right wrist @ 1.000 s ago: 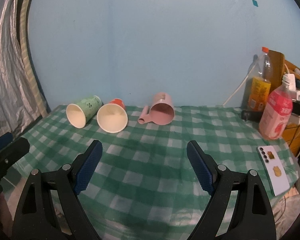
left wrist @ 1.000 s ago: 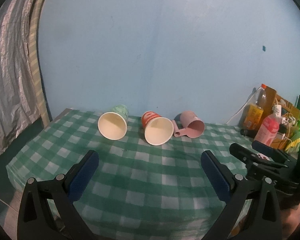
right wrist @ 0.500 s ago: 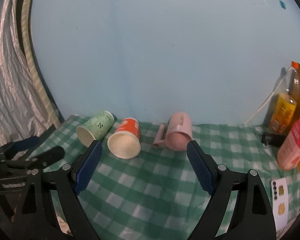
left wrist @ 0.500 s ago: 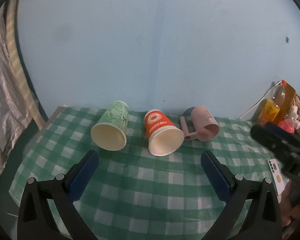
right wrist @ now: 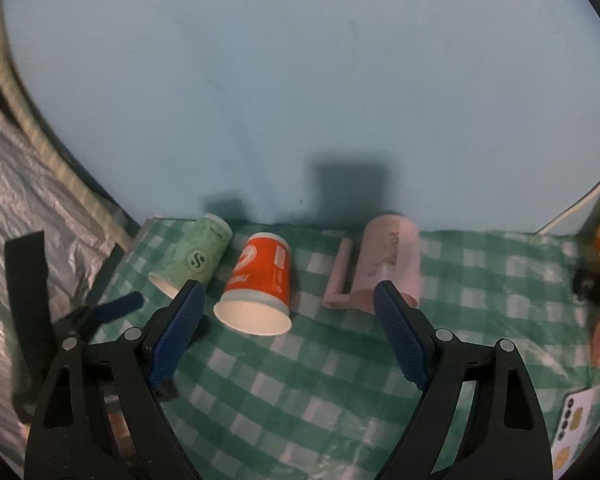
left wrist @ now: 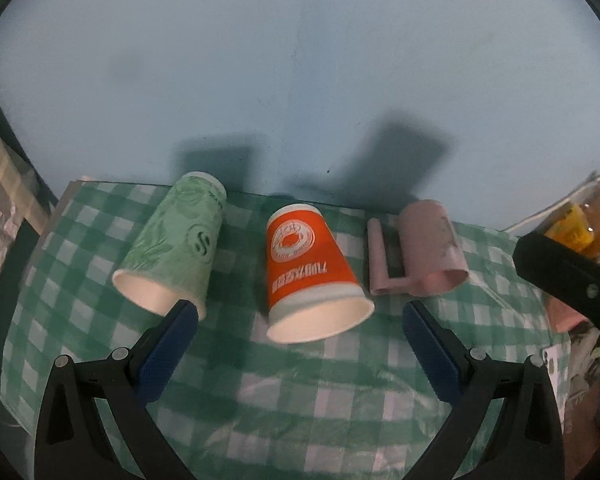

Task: Flip cup upside down
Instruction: 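Move the left tool toward the orange paper cup and close around it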

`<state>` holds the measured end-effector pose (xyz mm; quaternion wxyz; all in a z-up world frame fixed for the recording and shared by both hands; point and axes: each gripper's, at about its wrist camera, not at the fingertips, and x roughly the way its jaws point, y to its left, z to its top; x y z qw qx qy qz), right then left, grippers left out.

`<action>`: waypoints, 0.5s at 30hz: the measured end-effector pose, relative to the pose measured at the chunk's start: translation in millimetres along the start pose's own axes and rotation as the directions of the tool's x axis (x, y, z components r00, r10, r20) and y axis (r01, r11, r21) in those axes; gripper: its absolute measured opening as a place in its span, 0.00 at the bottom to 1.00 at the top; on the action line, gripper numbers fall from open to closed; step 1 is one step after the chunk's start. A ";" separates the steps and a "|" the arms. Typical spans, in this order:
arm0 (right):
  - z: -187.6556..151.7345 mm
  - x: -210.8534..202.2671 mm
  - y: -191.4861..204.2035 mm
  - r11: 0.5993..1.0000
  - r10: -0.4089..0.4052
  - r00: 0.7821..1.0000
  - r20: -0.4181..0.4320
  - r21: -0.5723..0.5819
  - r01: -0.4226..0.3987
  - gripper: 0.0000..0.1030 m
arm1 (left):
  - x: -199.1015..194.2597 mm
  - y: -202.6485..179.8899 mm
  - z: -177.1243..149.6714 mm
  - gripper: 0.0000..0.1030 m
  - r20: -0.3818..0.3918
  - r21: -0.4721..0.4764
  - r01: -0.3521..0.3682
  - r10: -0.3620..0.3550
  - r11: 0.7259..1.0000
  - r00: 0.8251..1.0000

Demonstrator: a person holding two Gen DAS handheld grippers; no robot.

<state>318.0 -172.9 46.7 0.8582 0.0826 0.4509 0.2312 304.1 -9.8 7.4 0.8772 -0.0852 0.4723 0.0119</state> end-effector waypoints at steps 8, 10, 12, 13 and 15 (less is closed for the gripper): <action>25.2 38.4 -28.6 0.982 0.109 0.986 -0.122 0.167 -0.088 0.83 | 38.3 -14.4 17.8 1.00 -0.090 0.019 -0.024 0.025 1.000 0.996; 28.3 45.9 -35.1 0.980 0.099 0.985 -0.144 0.187 -0.071 0.83 | 45.9 -14.7 19.8 1.00 -0.115 0.008 -0.038 0.039 0.999 0.993; 29.5 50.2 -42.3 0.978 0.085 0.984 -0.155 0.204 -0.052 0.83 | 53.5 -16.3 23.1 1.00 -0.123 0.010 -0.033 0.034 0.999 0.992; 29.5 51.6 -45.2 0.978 0.075 0.984 -0.160 0.205 -0.042 0.83 | 57.5 -17.1 24.1 1.00 -0.135 0.010 -0.036 0.037 0.999 0.990; 26.7 52.9 -51.8 0.978 0.053 0.985 -0.161 0.209 -0.019 0.83 | 67.5 -17.4 26.1 1.00 -0.164 0.000 -0.038 0.038 0.999 0.986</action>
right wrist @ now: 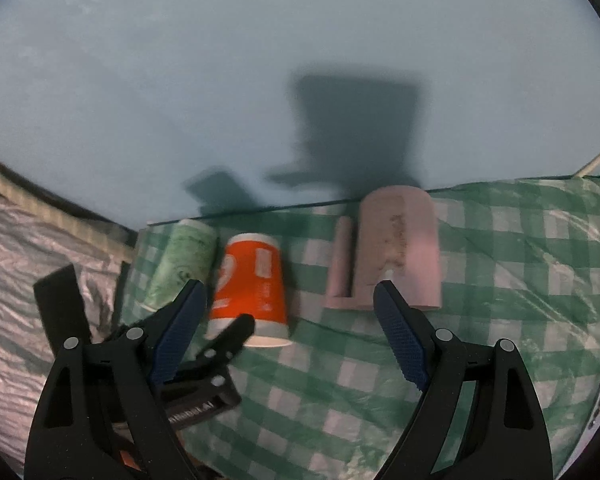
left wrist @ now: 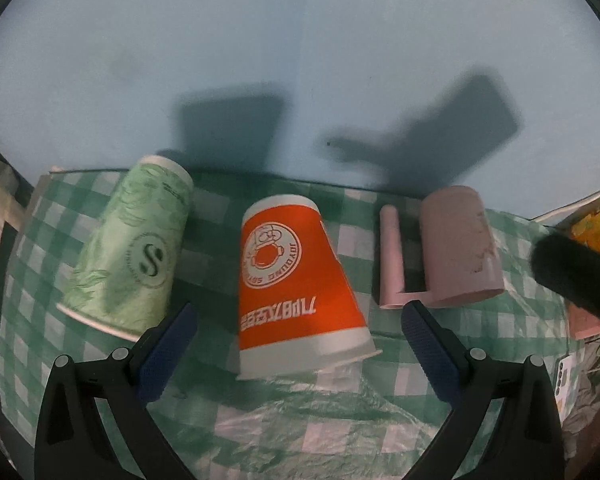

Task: Flip cup upside down
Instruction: 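Move the left tool toward the orange paper cup and close around it, then lift the orange cup with the left tool and swing it toward the right tool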

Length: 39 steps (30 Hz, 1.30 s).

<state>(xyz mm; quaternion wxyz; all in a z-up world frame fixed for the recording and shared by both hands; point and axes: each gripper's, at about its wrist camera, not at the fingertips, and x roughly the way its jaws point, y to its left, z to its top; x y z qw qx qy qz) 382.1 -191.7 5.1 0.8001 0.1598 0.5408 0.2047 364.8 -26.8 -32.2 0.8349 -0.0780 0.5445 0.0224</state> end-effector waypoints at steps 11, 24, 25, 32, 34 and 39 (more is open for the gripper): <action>-9.7 -0.6 -21.6 0.999 -0.032 0.999 -0.005 0.006 0.032 0.83 | 45.7 -6.0 18.9 0.85 -0.116 0.026 -0.036 0.039 0.999 0.992; -19.0 -5.3 -17.8 0.999 -0.025 1.000 0.003 -0.029 0.025 0.83 | 46.5 -5.5 28.2 0.75 -0.124 0.098 -0.014 0.026 0.995 0.992; -21.3 -5.2 -17.3 0.999 -0.023 1.000 0.004 -0.031 0.023 0.83 | 42.2 -5.0 25.3 0.75 -0.119 0.100 -0.009 0.021 0.995 0.993; -39.5 -18.5 -14.0 0.998 -0.004 1.000 0.021 -0.057 0.005 0.83 | 6.6 -5.6 0.9 0.75 -0.063 0.169 0.058 -0.048 0.984 0.997; -47.5 -24.9 -12.4 0.998 0.005 1.000 0.021 -0.070 -0.003 0.83 | -7.0 -12.1 -14.6 0.75 -0.054 0.202 0.071 -0.061 0.977 0.997; -72.1 -38.4 -10.1 0.995 0.025 1.000 0.005 -0.096 -0.024 0.83 | -23.2 -10.1 -61.3 0.75 -0.048 0.251 0.125 -0.117 0.960 0.992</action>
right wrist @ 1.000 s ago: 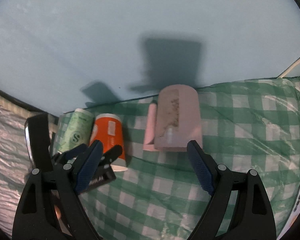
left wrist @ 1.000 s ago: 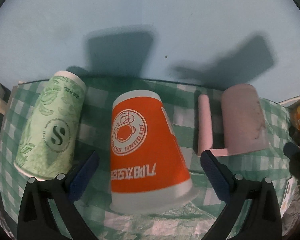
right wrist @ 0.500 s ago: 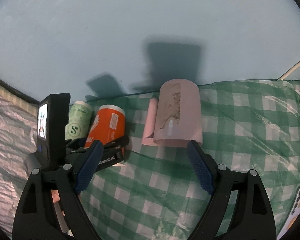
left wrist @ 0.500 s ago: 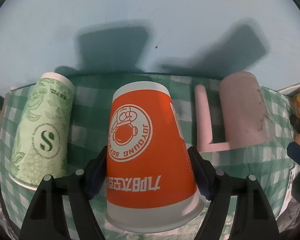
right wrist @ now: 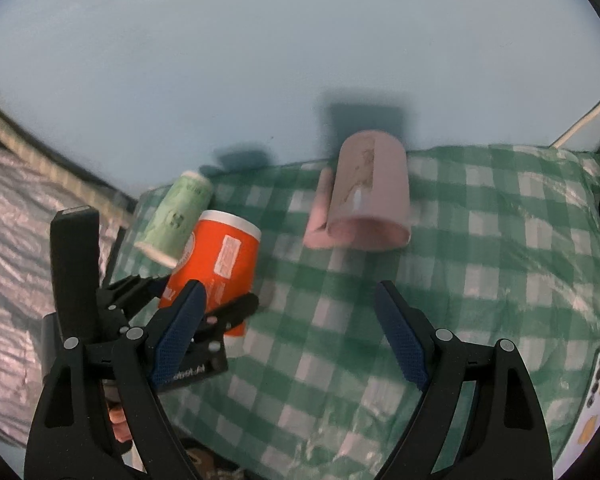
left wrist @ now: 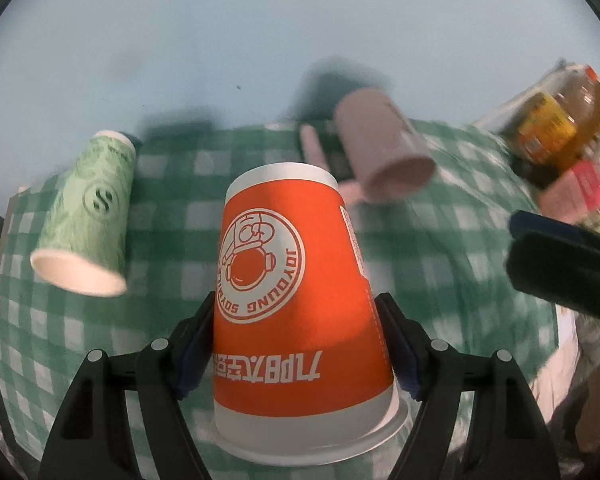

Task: Flip cup upside down
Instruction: 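Lift the orange cup with the left tool and swing it toward the right tool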

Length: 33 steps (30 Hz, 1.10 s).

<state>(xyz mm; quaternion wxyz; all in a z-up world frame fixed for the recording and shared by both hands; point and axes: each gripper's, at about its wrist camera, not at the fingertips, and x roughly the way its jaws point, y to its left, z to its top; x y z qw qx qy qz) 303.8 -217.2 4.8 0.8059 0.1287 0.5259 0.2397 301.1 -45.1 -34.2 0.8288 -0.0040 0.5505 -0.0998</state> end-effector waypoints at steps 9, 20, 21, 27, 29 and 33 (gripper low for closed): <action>-45.6 11.2 -1.7 0.999 0.022 0.998 -0.063 -0.022 -0.023 0.83 | 1.5 -15.6 -48.2 0.75 -0.020 0.039 0.059 -0.059 0.997 0.998; -70.0 16.2 -0.2 0.999 0.022 0.995 -0.096 -0.035 -0.025 0.83 | 16.9 -28.0 -65.6 0.76 -0.075 0.057 0.083 -0.078 0.995 0.994; -70.3 17.1 -0.3 0.999 0.021 0.995 -0.098 -0.034 -0.024 0.83 | 18.0 -28.2 -65.4 0.76 -0.078 0.057 0.088 -0.083 0.995 0.993; -71.1 22.1 -0.9 0.999 0.027 0.994 -0.108 -0.034 -0.031 0.83 | 21.2 -29.3 -63.0 0.76 -0.092 0.061 0.088 -0.082 0.994 0.992; -71.2 23.0 -1.1 0.999 0.030 0.994 -0.108 -0.033 -0.034 0.83 | 21.1 -29.2 -62.8 0.76 -0.096 0.056 0.078 -0.072 0.995 0.993; -71.5 23.6 -1.4 0.999 0.029 0.994 -0.106 -0.029 -0.033 0.83 | 18.8 -24.9 -62.5 0.81 -0.106 0.032 0.084 -0.080 0.996 0.991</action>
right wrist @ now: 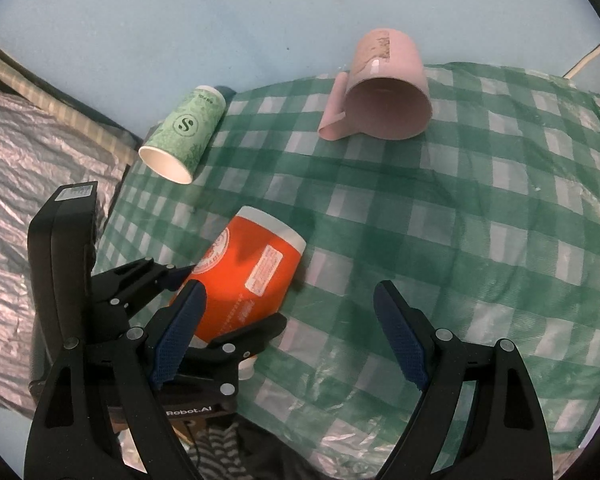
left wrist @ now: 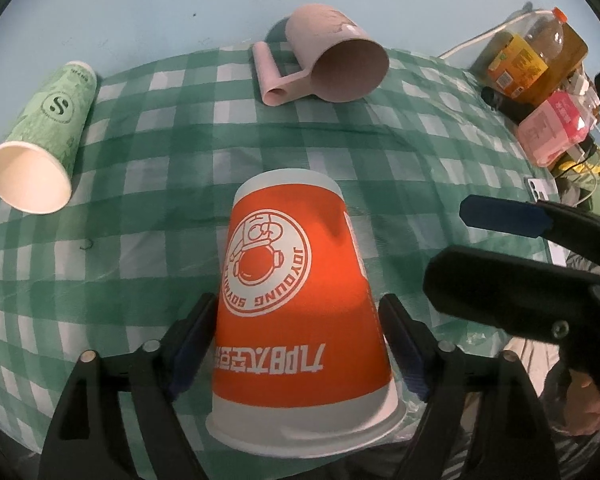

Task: Flip cup upside down
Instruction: 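Lift the orange cup with the left tool and swing it toward the right tool, then close the right tool on the orange cup while the left tool releases it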

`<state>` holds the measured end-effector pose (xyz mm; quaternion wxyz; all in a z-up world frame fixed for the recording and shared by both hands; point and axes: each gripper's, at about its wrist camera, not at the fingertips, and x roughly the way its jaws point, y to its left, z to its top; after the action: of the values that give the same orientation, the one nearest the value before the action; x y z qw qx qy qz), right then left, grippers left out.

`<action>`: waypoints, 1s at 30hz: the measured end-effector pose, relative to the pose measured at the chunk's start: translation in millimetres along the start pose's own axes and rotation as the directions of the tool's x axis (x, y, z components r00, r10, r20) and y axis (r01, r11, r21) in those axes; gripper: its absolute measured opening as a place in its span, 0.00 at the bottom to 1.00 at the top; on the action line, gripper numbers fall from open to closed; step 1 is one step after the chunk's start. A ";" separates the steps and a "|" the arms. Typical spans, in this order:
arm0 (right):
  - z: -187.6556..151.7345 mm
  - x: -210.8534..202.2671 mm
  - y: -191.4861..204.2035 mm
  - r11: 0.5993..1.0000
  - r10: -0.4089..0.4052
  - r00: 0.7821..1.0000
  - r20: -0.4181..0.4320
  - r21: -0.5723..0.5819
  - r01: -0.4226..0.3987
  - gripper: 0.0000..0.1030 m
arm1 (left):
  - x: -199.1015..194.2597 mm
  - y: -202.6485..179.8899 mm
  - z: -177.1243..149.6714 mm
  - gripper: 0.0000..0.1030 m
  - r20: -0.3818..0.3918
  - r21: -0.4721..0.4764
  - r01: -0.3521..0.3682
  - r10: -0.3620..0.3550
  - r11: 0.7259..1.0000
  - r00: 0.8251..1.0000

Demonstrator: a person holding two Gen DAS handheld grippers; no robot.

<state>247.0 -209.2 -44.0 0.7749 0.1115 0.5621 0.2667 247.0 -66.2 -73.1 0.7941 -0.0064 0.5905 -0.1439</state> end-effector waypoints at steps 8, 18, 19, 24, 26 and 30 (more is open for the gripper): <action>2.3 -5.8 3.8 1.000 0.007 1.000 0.005 0.026 -0.007 0.83 | -27.3 2.8 -2.4 0.81 0.007 -0.009 0.027 -0.027 1.000 1.000; 4.4 -12.9 19.4 0.999 0.004 1.000 0.016 0.036 -0.004 0.83 | -86.2 31.8 -15.0 0.87 0.123 -0.039 -0.003 0.008 0.999 0.992; 4.3 -11.4 21.3 0.999 -0.002 1.000 0.012 0.034 0.001 0.83 | -87.2 37.5 -17.7 0.87 0.123 -0.048 -0.015 0.020 0.999 0.992; 4.7 0.2 27.7 0.999 -0.011 0.999 -0.031 0.036 0.012 0.83 | -85.9 63.6 -27.9 0.87 0.119 -0.088 -0.063 0.073 0.994 0.990; 5.7 5.5 31.4 0.999 -0.016 0.999 -0.043 0.035 0.018 0.83 | -81.4 72.2 -30.4 0.87 0.115 -0.103 -0.070 0.082 0.992 0.990; 8.2 18.0 37.2 0.999 -0.027 0.998 -0.064 0.039 0.030 0.83 | -69.2 85.9 -35.0 0.87 0.108 -0.128 -0.075 0.089 0.989 0.990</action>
<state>248.0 -167.5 -38.2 0.7580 0.1103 0.5932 0.2477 215.1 38.0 -34.4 0.8297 -0.0393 0.5520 -0.0736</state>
